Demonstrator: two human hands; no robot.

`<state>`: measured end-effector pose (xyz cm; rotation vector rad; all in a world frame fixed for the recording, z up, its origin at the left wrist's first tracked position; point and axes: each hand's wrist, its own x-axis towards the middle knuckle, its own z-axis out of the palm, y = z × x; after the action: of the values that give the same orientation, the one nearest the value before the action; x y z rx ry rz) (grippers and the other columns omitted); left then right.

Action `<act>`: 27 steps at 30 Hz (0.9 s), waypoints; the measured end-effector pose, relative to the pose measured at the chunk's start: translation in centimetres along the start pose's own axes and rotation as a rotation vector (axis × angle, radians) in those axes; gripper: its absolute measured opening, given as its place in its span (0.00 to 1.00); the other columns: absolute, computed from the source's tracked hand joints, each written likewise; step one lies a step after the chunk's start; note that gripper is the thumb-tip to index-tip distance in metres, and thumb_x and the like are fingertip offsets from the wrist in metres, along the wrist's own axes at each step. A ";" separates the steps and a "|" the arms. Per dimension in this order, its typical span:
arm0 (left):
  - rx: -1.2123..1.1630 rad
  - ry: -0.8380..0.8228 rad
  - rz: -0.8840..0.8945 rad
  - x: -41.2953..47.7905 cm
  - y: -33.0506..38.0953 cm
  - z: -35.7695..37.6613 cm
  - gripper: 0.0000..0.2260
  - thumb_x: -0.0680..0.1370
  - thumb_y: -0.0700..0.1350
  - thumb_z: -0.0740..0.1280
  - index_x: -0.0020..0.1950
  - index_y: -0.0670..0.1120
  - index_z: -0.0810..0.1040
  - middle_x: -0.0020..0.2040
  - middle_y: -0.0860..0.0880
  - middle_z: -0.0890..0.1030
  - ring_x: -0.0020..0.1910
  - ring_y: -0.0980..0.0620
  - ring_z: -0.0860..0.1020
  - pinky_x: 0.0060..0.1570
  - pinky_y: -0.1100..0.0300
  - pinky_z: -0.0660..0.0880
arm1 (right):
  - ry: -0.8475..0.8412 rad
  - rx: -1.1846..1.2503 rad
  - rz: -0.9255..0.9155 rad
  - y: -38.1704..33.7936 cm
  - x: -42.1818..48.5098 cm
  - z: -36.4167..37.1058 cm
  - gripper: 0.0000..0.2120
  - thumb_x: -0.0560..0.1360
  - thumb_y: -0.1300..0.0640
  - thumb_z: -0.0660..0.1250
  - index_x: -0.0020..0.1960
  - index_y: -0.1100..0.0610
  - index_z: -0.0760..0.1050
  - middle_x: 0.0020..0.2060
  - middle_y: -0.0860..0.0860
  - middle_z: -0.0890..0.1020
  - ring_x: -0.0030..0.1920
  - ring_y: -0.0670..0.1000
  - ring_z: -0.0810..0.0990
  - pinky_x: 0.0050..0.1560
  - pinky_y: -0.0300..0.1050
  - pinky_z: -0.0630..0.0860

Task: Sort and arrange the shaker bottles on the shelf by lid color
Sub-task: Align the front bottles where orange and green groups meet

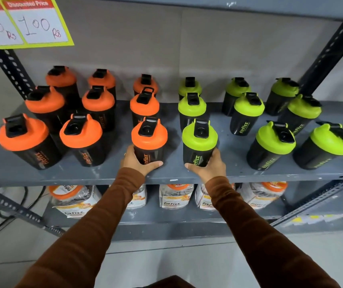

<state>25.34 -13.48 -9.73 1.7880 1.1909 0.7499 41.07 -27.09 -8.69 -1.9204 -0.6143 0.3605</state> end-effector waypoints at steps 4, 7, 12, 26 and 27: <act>-0.002 -0.021 -0.003 -0.3 0.0 -0.1 0.38 0.57 0.50 0.79 0.61 0.43 0.66 0.61 0.41 0.75 0.59 0.41 0.73 0.59 0.48 0.70 | -0.047 -0.006 -0.012 0.0 -0.1 -0.4 0.39 0.55 0.57 0.81 0.61 0.55 0.65 0.57 0.54 0.78 0.54 0.54 0.77 0.59 0.47 0.73; -0.012 -0.077 0.012 -0.2 -0.3 -0.4 0.40 0.57 0.47 0.80 0.63 0.43 0.64 0.63 0.40 0.73 0.60 0.41 0.72 0.62 0.47 0.70 | -0.100 -0.037 -0.043 0.1 -0.1 -0.7 0.43 0.55 0.58 0.81 0.64 0.54 0.63 0.57 0.52 0.77 0.52 0.49 0.74 0.57 0.42 0.69; -0.075 -0.177 0.004 0.3 -1.0 -1.1 0.37 0.58 0.39 0.79 0.63 0.43 0.65 0.63 0.40 0.74 0.60 0.42 0.73 0.61 0.48 0.70 | -0.138 -0.079 -0.040 0.8 0.4 -1.2 0.40 0.57 0.60 0.80 0.63 0.55 0.63 0.58 0.55 0.78 0.57 0.54 0.76 0.60 0.47 0.72; -0.110 -0.218 -0.019 -0.9 -1.0 -1.7 0.34 0.59 0.36 0.78 0.60 0.42 0.67 0.62 0.41 0.75 0.56 0.48 0.73 0.59 0.53 0.70 | -0.175 -0.070 -0.003 1.5 0.5 -1.5 0.31 0.57 0.58 0.80 0.53 0.53 0.67 0.55 0.54 0.78 0.51 0.48 0.74 0.55 0.42 0.71; -0.113 -0.218 -0.019 -0.9 -0.9 -1.7 0.34 0.59 0.36 0.78 0.60 0.42 0.67 0.62 0.41 0.74 0.57 0.47 0.73 0.60 0.52 0.70 | -0.177 -0.072 -0.007 1.5 0.5 -1.5 0.32 0.57 0.58 0.80 0.54 0.54 0.67 0.55 0.55 0.78 0.51 0.48 0.74 0.55 0.42 0.70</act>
<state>23.20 -13.65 -9.76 1.7141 1.0007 0.5833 42.67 -28.41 -9.39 -1.9677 -0.7586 0.5146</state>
